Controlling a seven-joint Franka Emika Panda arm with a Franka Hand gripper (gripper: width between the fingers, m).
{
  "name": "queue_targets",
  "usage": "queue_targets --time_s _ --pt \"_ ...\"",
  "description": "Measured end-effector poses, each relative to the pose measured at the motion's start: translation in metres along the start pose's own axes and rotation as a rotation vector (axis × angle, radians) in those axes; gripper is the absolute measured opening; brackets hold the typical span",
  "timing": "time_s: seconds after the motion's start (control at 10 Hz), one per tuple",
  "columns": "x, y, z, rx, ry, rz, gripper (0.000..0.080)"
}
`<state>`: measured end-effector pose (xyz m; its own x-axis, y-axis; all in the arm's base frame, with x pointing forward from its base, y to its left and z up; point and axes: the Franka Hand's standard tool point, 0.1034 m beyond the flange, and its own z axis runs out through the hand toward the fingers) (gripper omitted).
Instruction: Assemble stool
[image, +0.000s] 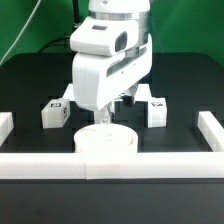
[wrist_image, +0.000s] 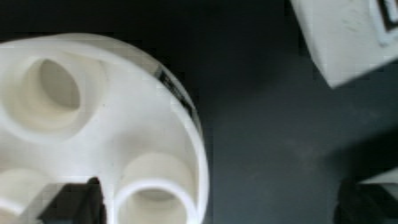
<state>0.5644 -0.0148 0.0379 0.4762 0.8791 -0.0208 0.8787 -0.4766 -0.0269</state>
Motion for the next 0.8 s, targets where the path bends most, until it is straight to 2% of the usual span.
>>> queue_targets --time_s 0.2,0.8 --pt "0.000 0.001 0.010 0.009 -0.003 -0.013 0.0650" --pt "-0.009 -0.001 0.025 0.030 -0.014 -0.003 0.0650"
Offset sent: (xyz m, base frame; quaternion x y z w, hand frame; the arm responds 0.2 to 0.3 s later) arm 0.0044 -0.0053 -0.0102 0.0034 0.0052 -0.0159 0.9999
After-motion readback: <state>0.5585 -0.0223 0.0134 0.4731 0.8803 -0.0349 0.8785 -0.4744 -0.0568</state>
